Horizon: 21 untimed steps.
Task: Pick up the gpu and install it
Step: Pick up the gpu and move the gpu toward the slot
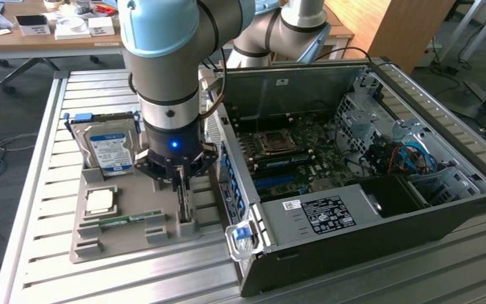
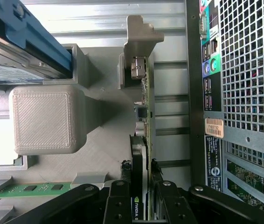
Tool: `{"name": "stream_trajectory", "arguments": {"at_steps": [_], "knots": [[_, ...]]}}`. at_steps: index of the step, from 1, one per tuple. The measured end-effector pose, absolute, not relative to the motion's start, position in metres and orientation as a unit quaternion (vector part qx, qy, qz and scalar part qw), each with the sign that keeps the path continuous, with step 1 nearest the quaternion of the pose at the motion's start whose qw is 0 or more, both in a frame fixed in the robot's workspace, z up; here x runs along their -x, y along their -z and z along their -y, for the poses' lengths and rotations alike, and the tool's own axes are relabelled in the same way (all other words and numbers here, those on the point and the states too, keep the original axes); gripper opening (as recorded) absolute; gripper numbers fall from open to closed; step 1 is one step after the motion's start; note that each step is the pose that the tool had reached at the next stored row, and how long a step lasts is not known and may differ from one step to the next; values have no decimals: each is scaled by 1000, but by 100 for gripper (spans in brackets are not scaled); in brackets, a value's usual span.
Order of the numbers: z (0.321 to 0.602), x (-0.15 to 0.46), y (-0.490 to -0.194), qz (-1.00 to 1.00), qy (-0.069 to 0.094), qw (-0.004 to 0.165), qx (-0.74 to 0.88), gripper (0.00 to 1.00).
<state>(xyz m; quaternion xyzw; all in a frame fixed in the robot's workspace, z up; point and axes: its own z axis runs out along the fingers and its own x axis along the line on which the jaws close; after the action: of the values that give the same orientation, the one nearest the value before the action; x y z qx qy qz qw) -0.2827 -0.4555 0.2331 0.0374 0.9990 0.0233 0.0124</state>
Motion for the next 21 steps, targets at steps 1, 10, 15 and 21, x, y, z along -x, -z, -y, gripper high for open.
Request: {"name": "stream_trajectory", "arguments": {"at_steps": [1,10,15,21], "knots": [[456,283,-233,-999,-23,12,-37,27],[456,283,-233,-999,-23,12,-31,27],[456,283,-233,-999,-23,12,-29,27],[456,283,-233,-999,-23,12,-27,27]]}}
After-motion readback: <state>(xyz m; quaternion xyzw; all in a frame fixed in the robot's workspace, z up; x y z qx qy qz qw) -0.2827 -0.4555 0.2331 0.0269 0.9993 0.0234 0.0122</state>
